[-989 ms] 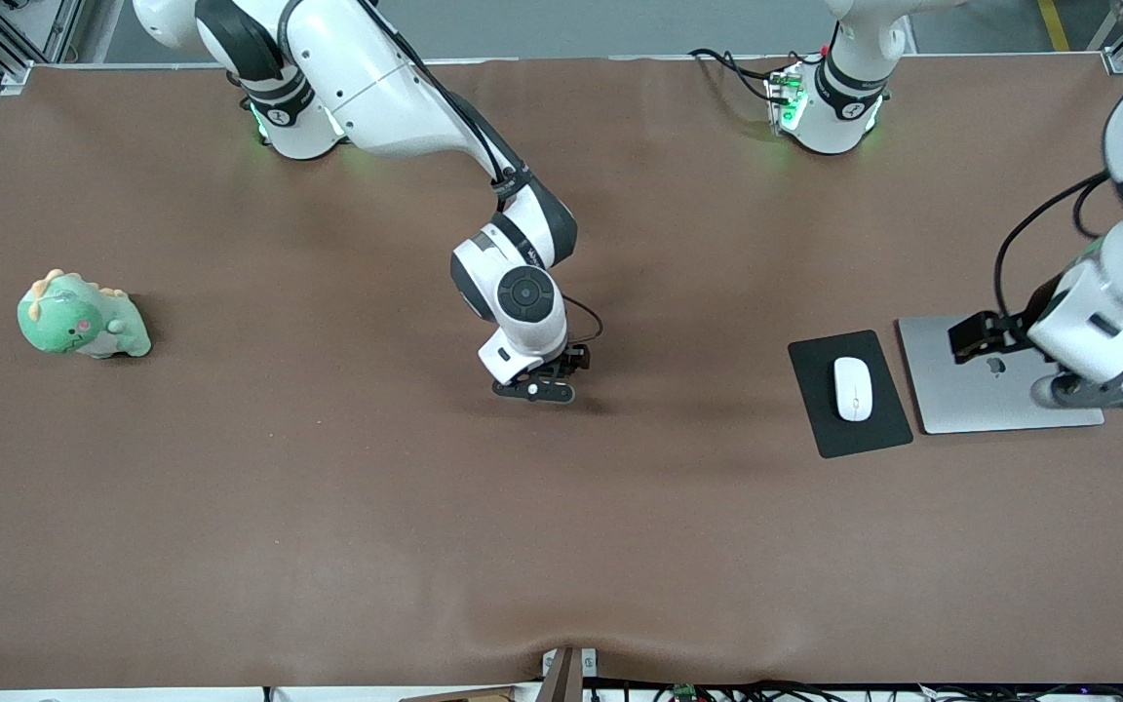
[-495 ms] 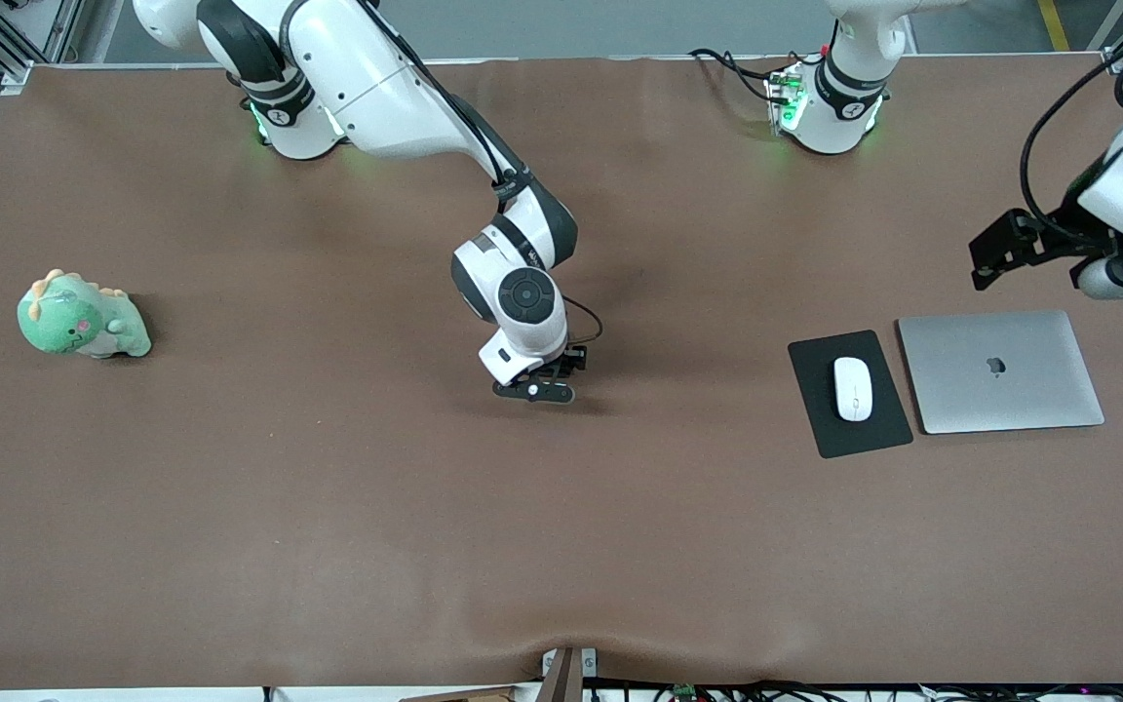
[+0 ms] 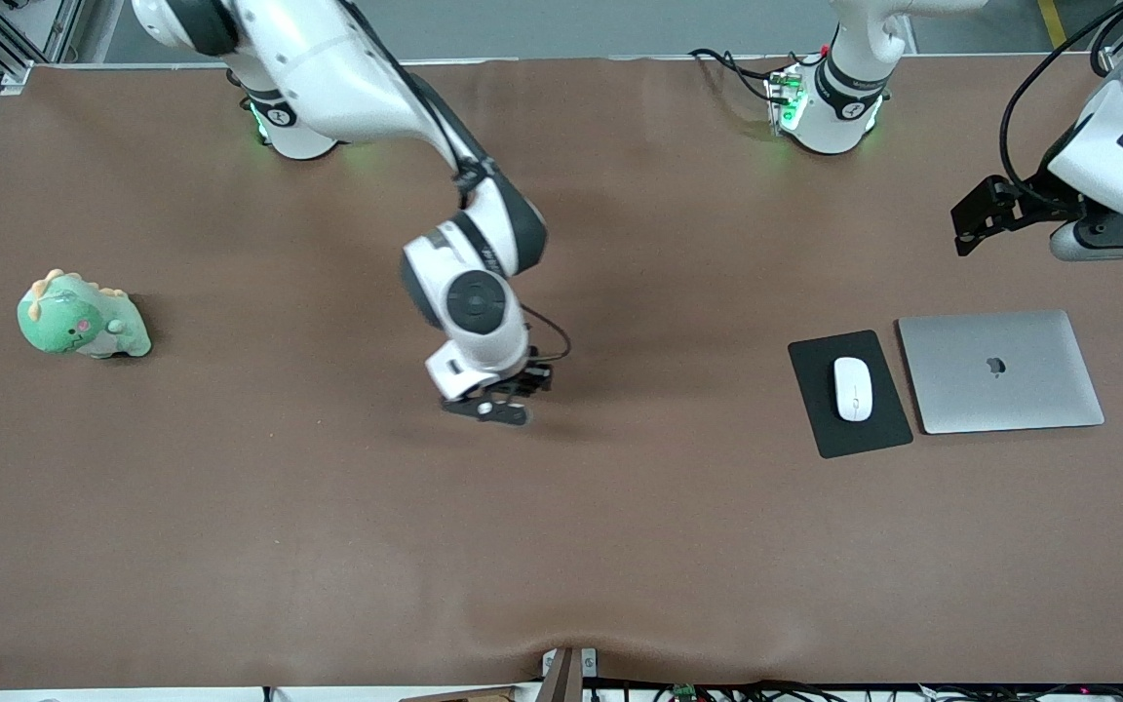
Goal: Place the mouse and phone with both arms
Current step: 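Carry the black phone with the right gripper toward the green plush toy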
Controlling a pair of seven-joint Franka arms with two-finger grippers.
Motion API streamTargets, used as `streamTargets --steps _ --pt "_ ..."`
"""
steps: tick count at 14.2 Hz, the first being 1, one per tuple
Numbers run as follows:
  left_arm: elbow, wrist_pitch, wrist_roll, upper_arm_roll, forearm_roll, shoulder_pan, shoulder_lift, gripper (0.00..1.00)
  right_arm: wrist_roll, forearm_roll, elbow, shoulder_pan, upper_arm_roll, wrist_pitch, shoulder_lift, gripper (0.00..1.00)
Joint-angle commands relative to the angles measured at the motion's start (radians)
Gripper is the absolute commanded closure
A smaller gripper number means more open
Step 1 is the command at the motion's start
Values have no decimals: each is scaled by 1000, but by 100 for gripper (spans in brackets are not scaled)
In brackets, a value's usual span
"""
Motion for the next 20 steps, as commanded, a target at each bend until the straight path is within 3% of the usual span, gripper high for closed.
streamTargets --steps 1,4,9,16,20 --pt "-20 12 -14 7 -23 -4 -20 0 -188 0 -122 -171 16 -67 -186 100" --pt "-22 20 -14 9 -21 -1 -5 0 -430 0 -231 -352 16 -73 -288 100" --pt "-22 29 -15 9 -15 -2 9 0 -803 0 -280 -651 16 -59 -280 100" --pt "-20 40 -1 7 -18 -2 10 0 -854 -94 -515 -753 13 206 -267 100" --pt "-20 48 -1 9 -20 -1 10 0 -882 -97 -642 -777 15 342 -247 100"
